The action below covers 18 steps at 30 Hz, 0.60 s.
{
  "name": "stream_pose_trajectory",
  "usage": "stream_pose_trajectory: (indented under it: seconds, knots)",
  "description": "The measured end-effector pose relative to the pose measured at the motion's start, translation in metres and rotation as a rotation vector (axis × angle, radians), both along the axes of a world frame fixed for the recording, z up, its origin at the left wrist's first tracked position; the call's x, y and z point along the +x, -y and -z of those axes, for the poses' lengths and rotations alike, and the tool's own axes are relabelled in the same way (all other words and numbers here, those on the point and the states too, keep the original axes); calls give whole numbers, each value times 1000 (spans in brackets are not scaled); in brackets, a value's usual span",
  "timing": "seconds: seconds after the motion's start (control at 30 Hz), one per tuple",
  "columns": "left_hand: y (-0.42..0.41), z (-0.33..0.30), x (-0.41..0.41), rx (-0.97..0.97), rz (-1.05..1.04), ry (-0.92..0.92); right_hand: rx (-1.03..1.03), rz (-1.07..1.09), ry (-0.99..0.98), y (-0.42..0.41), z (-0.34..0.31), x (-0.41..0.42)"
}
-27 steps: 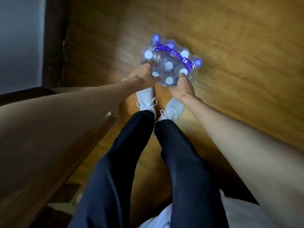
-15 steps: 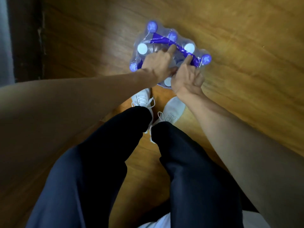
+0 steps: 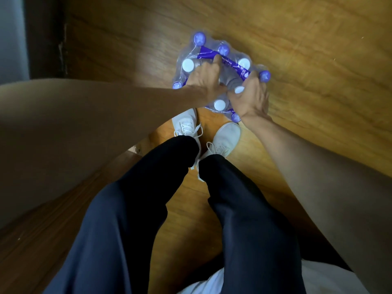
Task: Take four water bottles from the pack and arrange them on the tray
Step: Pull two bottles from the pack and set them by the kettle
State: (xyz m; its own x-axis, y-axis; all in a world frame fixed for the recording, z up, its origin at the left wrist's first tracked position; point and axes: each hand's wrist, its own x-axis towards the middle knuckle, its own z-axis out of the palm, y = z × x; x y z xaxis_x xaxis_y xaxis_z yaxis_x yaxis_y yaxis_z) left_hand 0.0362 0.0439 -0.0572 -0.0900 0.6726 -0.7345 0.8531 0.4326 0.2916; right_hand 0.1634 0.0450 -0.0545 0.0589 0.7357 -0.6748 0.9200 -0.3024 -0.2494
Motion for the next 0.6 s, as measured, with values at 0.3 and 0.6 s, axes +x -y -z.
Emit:
stream_pose_trajectory:
  seconds: [0.3, 0.6]
  knots:
    - [18, -123, 0, -8, -198, 76, -38, 85, -8, 18, -119, -8]
    - [52, -311, -9, -16, -358, 20, -67, 13, -17, 33, -306, -4]
